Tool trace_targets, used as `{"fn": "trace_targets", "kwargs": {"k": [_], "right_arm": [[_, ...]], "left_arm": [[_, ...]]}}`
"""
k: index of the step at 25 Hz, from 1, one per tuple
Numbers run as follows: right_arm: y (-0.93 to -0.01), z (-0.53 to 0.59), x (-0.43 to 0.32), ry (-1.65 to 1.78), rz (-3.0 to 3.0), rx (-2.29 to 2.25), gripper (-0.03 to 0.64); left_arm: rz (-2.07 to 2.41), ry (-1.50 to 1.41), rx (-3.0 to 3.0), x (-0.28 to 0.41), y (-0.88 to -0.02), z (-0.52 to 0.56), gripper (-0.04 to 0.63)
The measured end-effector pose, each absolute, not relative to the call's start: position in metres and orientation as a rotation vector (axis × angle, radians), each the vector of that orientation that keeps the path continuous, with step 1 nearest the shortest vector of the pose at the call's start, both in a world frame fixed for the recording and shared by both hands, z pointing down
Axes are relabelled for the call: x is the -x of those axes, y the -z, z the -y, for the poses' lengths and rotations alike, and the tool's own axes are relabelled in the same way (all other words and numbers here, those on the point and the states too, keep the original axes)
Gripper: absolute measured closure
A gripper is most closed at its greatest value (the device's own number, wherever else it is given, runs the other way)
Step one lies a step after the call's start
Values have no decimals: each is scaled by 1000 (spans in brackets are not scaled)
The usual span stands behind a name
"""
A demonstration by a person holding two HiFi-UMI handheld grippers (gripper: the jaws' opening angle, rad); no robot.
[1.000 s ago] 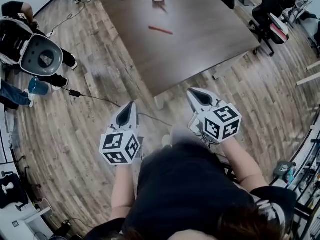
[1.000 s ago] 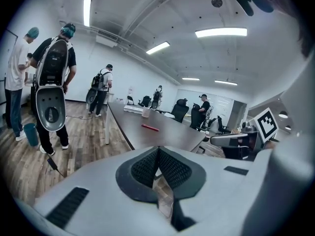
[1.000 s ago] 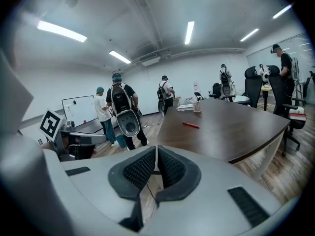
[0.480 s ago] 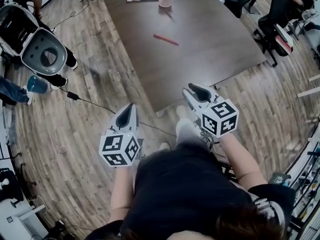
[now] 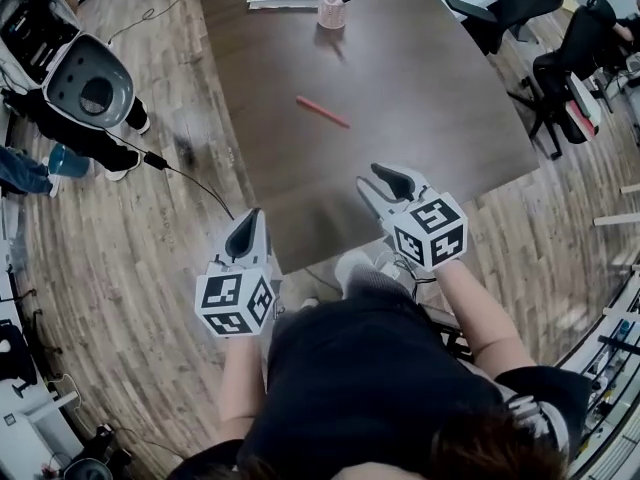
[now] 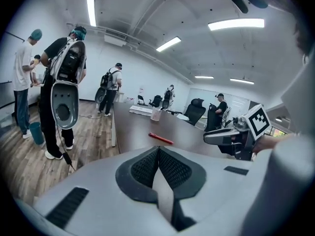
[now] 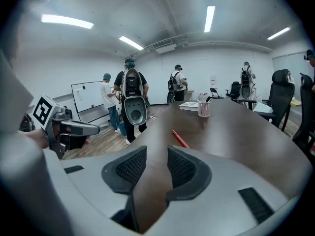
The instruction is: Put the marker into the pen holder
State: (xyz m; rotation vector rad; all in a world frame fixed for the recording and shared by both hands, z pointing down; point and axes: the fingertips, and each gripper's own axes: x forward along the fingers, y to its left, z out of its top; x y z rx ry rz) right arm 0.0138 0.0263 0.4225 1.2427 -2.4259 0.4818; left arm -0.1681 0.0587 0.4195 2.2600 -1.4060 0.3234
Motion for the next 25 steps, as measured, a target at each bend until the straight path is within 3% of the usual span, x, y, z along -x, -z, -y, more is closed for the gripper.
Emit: {"fn": "trace_targets", "kwargs": {"k": [12, 25], "right_arm": [[-461, 88, -51, -454, 2415, -973, 468], [-528, 140, -27, -399, 2327, -809, 468]], "left_arm": [[1608, -444, -2064, 132, -441, 21, 568], [1659, -451, -1927, 124, -456, 43, 569]]}}
